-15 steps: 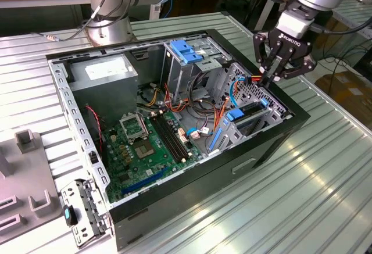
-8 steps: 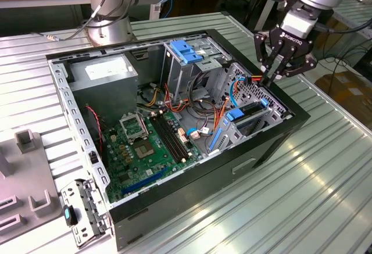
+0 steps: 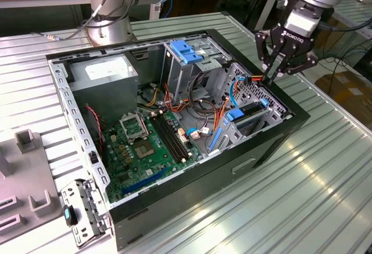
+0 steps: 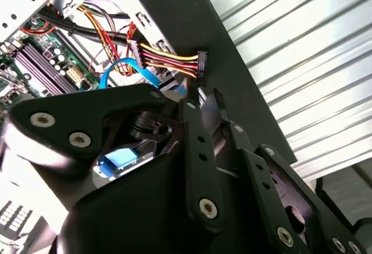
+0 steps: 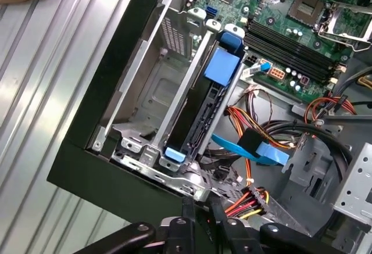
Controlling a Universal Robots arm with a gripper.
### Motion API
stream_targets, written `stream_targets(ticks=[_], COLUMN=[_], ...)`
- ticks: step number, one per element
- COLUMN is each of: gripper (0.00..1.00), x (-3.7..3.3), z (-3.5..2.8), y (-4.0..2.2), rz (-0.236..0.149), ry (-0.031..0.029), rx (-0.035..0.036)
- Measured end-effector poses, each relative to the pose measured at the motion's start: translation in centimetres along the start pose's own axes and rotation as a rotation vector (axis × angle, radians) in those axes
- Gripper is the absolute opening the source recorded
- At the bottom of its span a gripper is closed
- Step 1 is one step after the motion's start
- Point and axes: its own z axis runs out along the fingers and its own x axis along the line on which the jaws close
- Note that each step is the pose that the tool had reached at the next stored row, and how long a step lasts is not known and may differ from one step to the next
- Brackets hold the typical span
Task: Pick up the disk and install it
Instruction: 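Insert the first disk wire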
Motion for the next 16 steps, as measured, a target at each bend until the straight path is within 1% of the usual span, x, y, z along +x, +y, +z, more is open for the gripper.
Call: stream_targets(ticks=[1,2,4,7,10,14,16], gripper=[0.25,0.31,0.31,0.31,0.31,0.31,0.31], x=[0.03,0.04,0.06,0.07,0.07,-0.33,-0.39], z=[0.00,0.00,-0.01,0.00,0.00,-0.01,0.00], y=[-0.10,-0.16,-0.23,-0.27,-0.35,-0.57,-0.66], rz=[-0.010,-0.017,-0.037,-0.092,-0.129,-0.156,-0.194], ry=[0.0002,0.0002,0.0005,0.0011,0.0014,0.0018,0.0023], rx=[0.0002,0.0003,0.0007,0.0017,0.0025,0.0030,0.0037])
